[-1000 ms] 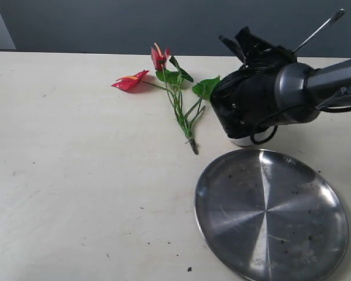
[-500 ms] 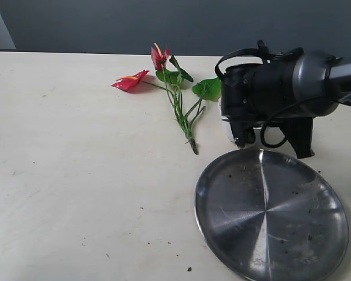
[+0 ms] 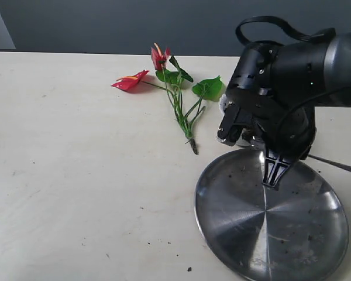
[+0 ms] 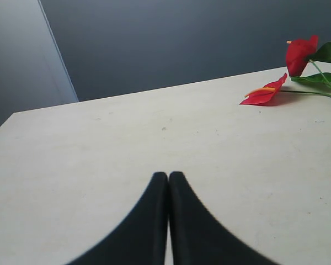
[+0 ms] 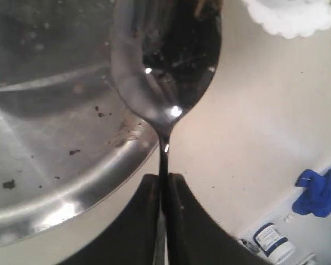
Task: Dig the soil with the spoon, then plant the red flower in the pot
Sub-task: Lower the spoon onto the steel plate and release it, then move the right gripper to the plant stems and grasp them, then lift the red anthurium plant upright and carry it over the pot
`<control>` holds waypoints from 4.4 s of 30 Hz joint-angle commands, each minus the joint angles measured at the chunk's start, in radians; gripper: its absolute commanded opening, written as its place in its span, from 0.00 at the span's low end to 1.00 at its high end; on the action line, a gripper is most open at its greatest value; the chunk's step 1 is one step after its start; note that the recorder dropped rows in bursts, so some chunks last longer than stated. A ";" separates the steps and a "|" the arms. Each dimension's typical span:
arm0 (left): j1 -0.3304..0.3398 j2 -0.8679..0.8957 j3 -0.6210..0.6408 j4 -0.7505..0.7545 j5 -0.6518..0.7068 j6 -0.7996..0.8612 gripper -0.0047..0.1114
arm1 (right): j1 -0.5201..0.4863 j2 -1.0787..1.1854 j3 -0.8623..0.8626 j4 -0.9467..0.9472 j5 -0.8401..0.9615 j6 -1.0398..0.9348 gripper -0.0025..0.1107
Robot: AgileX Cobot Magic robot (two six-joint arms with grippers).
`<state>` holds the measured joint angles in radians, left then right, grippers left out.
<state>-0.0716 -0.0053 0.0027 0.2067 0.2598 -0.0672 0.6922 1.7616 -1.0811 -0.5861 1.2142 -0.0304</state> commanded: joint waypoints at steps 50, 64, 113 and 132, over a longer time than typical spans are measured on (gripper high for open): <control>-0.002 0.005 -0.003 -0.004 -0.007 -0.001 0.05 | -0.005 -0.018 0.273 0.255 -0.443 0.111 0.06; -0.002 0.005 -0.003 -0.004 -0.007 -0.001 0.05 | -0.005 -0.044 0.230 0.204 -0.440 0.187 0.28; -0.002 0.005 -0.003 -0.004 -0.007 -0.001 0.05 | -0.123 0.532 -0.721 0.377 -0.599 0.346 0.49; -0.002 0.005 -0.003 -0.004 -0.007 -0.001 0.05 | -0.123 0.618 -0.776 0.376 -0.602 0.346 0.03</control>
<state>-0.0716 -0.0053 0.0027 0.2067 0.2598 -0.0672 0.5748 2.3844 -1.8359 -0.2072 0.6209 0.3175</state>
